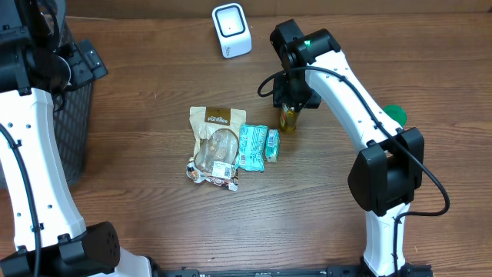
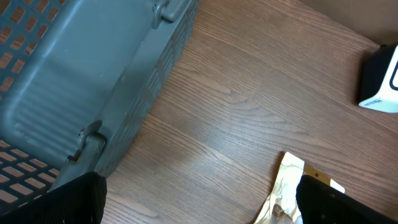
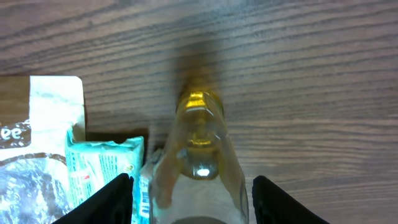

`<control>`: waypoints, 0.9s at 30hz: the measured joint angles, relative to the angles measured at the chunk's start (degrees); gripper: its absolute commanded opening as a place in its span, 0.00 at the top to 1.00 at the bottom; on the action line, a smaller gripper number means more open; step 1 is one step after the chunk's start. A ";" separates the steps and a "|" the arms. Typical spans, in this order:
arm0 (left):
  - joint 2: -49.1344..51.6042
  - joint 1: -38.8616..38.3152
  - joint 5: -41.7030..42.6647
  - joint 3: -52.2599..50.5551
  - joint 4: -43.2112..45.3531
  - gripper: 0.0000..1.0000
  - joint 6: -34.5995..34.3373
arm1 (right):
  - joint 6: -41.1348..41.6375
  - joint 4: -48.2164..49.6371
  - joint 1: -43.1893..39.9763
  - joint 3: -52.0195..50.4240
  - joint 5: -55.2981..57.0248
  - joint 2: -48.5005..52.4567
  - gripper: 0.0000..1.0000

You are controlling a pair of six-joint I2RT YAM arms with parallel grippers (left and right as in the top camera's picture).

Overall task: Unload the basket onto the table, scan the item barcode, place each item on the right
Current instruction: 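Lower the right gripper around the oil bottle neck, then close the right gripper on the oil bottle and lift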

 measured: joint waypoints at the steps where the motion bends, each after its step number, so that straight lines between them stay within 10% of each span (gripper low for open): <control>1: 0.00 0.00 0.00 0.00 0.00 0.00 -0.02 | 0.00 0.04 0.00 0.00 0.00 0.02 0.41; 27: 0.00 0.00 0.00 0.00 0.00 0.00 -0.02 | 0.00 -1.22 0.00 0.00 1.07 0.02 0.41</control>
